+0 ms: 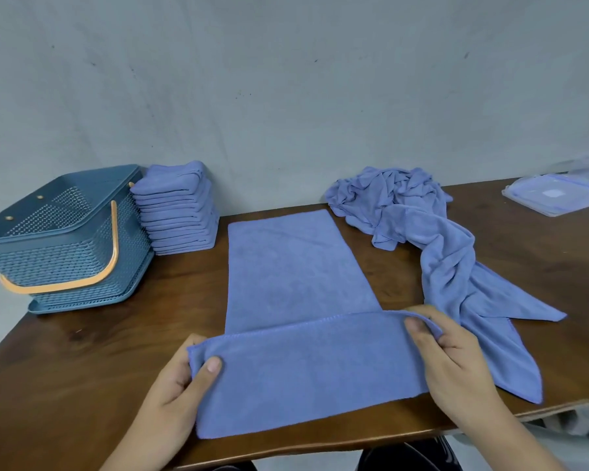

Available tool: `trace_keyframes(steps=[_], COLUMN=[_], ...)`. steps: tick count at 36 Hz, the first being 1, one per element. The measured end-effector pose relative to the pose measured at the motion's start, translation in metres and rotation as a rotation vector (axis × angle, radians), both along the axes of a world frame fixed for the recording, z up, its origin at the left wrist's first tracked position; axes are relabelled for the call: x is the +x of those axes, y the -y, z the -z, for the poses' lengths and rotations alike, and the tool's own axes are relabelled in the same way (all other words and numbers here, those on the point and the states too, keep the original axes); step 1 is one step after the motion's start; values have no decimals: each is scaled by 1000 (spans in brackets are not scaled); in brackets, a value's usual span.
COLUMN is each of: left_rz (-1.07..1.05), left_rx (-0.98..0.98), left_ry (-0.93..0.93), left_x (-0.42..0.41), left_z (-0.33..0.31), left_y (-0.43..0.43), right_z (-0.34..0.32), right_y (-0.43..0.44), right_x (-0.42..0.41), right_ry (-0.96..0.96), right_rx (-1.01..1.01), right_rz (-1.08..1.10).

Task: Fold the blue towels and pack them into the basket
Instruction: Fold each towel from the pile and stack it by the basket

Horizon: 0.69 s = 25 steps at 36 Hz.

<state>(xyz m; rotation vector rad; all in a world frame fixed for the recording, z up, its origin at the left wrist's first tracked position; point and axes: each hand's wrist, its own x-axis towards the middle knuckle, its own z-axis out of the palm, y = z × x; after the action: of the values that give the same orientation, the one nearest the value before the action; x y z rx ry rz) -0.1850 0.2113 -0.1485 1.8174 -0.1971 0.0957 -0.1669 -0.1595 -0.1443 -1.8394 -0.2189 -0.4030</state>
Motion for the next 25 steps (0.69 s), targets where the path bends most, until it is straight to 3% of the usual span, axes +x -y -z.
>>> trace_keyframes(steps=[5, 15, 19, 22, 25], left_rz=[-31, -240, -333, -389, -399], left_rx=[-80, 118, 371, 501, 646], left_ry=[-59, 73, 121, 25, 37], left_x=[8, 108, 179, 219, 232], left_z=[0, -19, -27, -31, -25], left_y=[-2, 4, 5, 10, 20], right_z=[-1, -15, -21, -21, -16], right_y=[-4, -14, -22, -31, -45], right_x=[12, 120, 190, 222, 230], right_ry=[-67, -74, -112, -179, -85], right_rx=[28, -54, -181, -280, -379], right_rz=[-63, 6, 117, 174, 213])
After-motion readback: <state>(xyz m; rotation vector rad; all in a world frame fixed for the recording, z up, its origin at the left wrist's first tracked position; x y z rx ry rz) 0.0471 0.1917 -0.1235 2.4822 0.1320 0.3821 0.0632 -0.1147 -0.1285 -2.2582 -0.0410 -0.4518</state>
